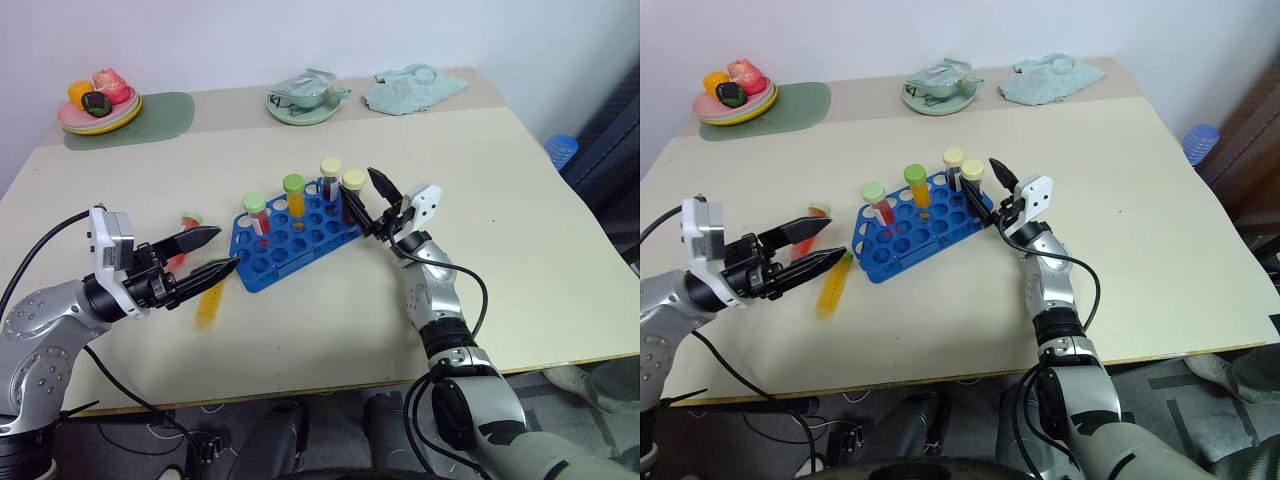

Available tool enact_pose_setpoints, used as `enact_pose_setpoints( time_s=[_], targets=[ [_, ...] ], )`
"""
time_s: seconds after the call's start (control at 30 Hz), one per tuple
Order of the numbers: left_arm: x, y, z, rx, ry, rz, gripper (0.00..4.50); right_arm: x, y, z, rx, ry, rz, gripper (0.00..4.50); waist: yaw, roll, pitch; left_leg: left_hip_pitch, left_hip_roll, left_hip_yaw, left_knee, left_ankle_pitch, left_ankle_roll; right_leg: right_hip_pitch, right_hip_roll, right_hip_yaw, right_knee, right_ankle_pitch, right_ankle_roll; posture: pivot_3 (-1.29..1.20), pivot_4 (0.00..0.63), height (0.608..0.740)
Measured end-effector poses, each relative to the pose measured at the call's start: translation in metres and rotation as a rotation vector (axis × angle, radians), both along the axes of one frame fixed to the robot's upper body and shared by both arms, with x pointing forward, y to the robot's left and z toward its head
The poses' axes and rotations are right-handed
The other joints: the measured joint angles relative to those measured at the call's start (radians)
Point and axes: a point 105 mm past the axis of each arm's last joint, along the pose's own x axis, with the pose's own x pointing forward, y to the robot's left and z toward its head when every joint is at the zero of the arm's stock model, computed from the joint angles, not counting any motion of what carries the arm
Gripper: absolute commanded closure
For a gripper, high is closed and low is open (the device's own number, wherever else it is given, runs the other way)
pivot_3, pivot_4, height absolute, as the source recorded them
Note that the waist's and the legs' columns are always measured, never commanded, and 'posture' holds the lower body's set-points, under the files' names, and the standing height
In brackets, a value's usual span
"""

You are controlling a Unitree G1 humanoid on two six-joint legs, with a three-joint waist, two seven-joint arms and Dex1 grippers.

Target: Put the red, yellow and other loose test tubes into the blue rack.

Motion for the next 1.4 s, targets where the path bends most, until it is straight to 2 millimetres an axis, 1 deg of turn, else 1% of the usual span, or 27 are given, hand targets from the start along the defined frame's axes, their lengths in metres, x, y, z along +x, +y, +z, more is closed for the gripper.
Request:
enact_pose_setpoints(
  time_s=[0.1, 0.17, 0.33, 0.4, 0.5, 0.57, 0.6, 0.67, 0.7, 0.73, 0.77, 0.83, 0.93, 1.03, 1.07, 1.1, 1.17, 1.27, 1.4],
  targets=[
    [0.004, 0.001, -0.002, -0.036, 0.016, 0.052, 1.19, -0.007, 0.001, 0.005, -0.045, -0.041, 0.007, 1.30, 0.000, 0.000, 0.000, 0.000, 0.000, 0.000, 0.000, 0.000, 0.000, 0.000, 0.000, 0.000, 0.000, 0.000, 0.000, 0.00, 0.150, 0.740],
    [0.006, 0.001, -0.004, -0.054, 0.022, 0.088, 1.19, -0.010, -0.003, 0.006, -0.077, -0.045, 0.012, 1.30, 0.002, 0.000, 0.000, 0.000, 0.000, 0.000, 0.000, 0.000, 0.000, 0.000, 0.000, 0.000, 0.000, 0.000, 0.000, 0.00, 0.150, 0.740],
    [0.009, 0.004, -0.012, -0.086, 0.049, 0.211, 1.19, -0.018, -0.025, 0.005, -0.184, -0.008, 0.010, 1.30, 0.009, 0.000, 0.000, 0.000, 0.000, 0.000, 0.000, 0.000, 0.000, 0.000, 0.000, 0.000, -0.001, 0.000, 0.000, 0.00, 0.150, 0.740],
    [0.013, 0.009, -0.015, -0.066, 0.058, 0.294, 1.19, -0.022, -0.032, 0.010, -0.208, 0.001, 0.027, 1.30, 0.012, 0.000, 0.000, 0.000, 0.000, 0.001, 0.000, 0.000, 0.000, 0.000, 0.000, 0.000, -0.001, 0.000, 0.000, 0.00, 0.150, 0.740],
    [0.016, 0.014, -0.020, -0.034, 0.107, 0.413, 1.19, -0.035, -0.045, 0.019, -0.280, 0.033, 0.094, 1.30, 0.025, -0.001, 0.000, 0.000, 0.000, 0.002, 0.000, -0.002, 0.003, 0.000, 0.000, 0.002, -0.002, 0.000, 0.000, 0.00, 0.150, 0.740],
    [0.014, 0.017, -0.023, -0.030, 0.160, 0.475, 1.19, -0.050, -0.052, 0.022, -0.348, 0.071, 0.169, 1.30, 0.032, -0.001, 0.000, 0.000, 0.000, 0.003, 0.000, -0.004, 0.007, 0.001, 0.000, 0.002, -0.002, 0.000, 0.000, 0.00, 0.150, 0.740],
    [0.013, 0.021, -0.023, -0.011, 0.190, 0.528, 1.19, -0.062, -0.056, 0.020, -0.415, 0.106, 0.232, 1.30, 0.037, -0.002, 0.001, 0.000, 0.000, 0.002, 0.001, -0.005, 0.008, 0.002, -0.001, 0.001, -0.003, 0.000, 0.001, 0.00, 0.150, 0.740],
    [0.013, 0.034, -0.026, 0.043, 0.253, 0.644, 1.19, -0.080, -0.060, 0.019, -0.498, 0.165, 0.327, 1.30, 0.045, -0.002, 0.001, 0.000, 0.000, 0.002, 0.001, -0.005, 0.009, 0.003, 0.000, 0.001, -0.004, -0.001, 0.001, 0.00, 0.150, 0.740],
    [0.014, 0.039, -0.030, 0.088, 0.311, 0.693, 1.19, -0.089, -0.062, 0.019, -0.531, 0.190, 0.378, 1.30, 0.048, -0.003, 0.001, 0.000, 0.001, 0.003, 0.002, -0.006, 0.009, 0.003, 0.000, 0.001, -0.004, 0.000, 0.001, 0.00, 0.150, 0.740],
    [0.017, 0.041, -0.031, 0.115, 0.361, 0.719, 1.19, -0.097, -0.063, 0.018, -0.569, 0.209, 0.424, 1.30, 0.052, -0.003, 0.001, 0.000, 0.001, 0.003, 0.002, -0.006, 0.009, 0.003, 0.000, 0.001, -0.004, 0.000, 0.001, 0.00, 0.150, 0.740],
    [0.024, 0.042, -0.028, 0.127, 0.402, 0.745, 1.19, -0.107, -0.065, 0.018, -0.625, 0.234, 0.485, 1.30, 0.059, -0.003, 0.002, 0.000, 0.001, 0.003, 0.004, -0.006, 0.009, 0.004, 0.000, 0.001, -0.004, 0.000, 0.001, 0.00, 0.150, 0.740],
    [0.033, 0.044, -0.023, 0.162, 0.467, 0.768, 1.19, -0.117, -0.065, 0.023, -0.683, 0.232, 0.558, 1.30, 0.060, -0.007, 0.002, 0.000, 0.001, 0.002, 0.005, -0.006, 0.009, 0.005, 0.000, 0.000, -0.004, 0.000, 0.001, 0.00, 0.150, 0.740],
    [0.046, 0.038, -0.020, 0.215, 0.567, 0.722, 1.19, -0.119, -0.062, 0.027, -0.691, 0.228, 0.599, 1.30, 0.058, -0.010, 0.002, 0.000, 0.001, 0.003, 0.005, -0.007, 0.009, 0.005, 0.000, 0.000, -0.004, 0.000, 0.001, 0.00, 0.150, 0.740],
    [0.056, 0.033, -0.026, 0.279, 0.672, 0.697, 1.19, -0.118, -0.058, 0.029, -0.712, 0.208, 0.614, 1.30, 0.054, -0.010, 0.002, 0.000, 0.001, 0.003, 0.005, -0.008, 0.008, 0.003, 0.000, 0.000, -0.004, 0.000, 0.002, 0.00, 0.150, 0.740],
    [0.057, 0.033, -0.031, 0.299, 0.703, 0.696, 1.19, -0.118, -0.057, 0.028, -0.720, 0.205, 0.616, 1.30, 0.052, -0.010, 0.003, 0.000, 0.001, 0.005, 0.005, -0.006, 0.002, 0.002, 0.000, 0.000, -0.004, 0.000, 0.002, 0.00, 0.150, 0.740],
    [0.057, 0.032, -0.038, 0.324, 0.752, 0.686, 1.19, -0.119, -0.056, 0.026, -0.726, 0.208, 0.621, 1.30, 0.050, -0.011, 0.003, 0.000, 0.002, 0.006, 0.005, -0.006, 0.002, 0.001, 0.000, 0.000, -0.004, 0.000, 0.002, 0.00, 0.150, 0.740],
    [0.056, 0.033, -0.044, 0.358, 0.798, 0.676, 1.19, -0.119, -0.056, 0.026, -0.729, 0.208, 0.627, 1.30, 0.050, -0.012, 0.004, -0.001, 0.002, 0.006, 0.005, -0.006, 0.002, 0.001, 0.000, 0.001, -0.004, 0.000, 0.002, 0.00, 0.150, 0.740],
    [0.055, 0.037, -0.048, 0.384, 0.850, 0.679, 1.19, -0.119, -0.056, 0.027, -0.733, 0.204, 0.632, 1.30, 0.055, -0.012, 0.004, -0.001, 0.002, 0.007, 0.006, -0.006, 0.002, 0.001, 0.000, 0.001, -0.004, 0.000, 0.002, 0.00, 0.150, 0.740],
    [0.053, 0.033, -0.050, 0.422, 0.889, 0.650, 1.19, -0.120, -0.056, 0.027, -0.737, 0.204, 0.633, 1.30, 0.058, -0.013, 0.004, -0.001, 0.002, 0.007, 0.006, -0.007, 0.002, 0.002, 0.000, 0.001, -0.004, 0.000, 0.002, 0.00, 0.150, 0.740]
  ],
)
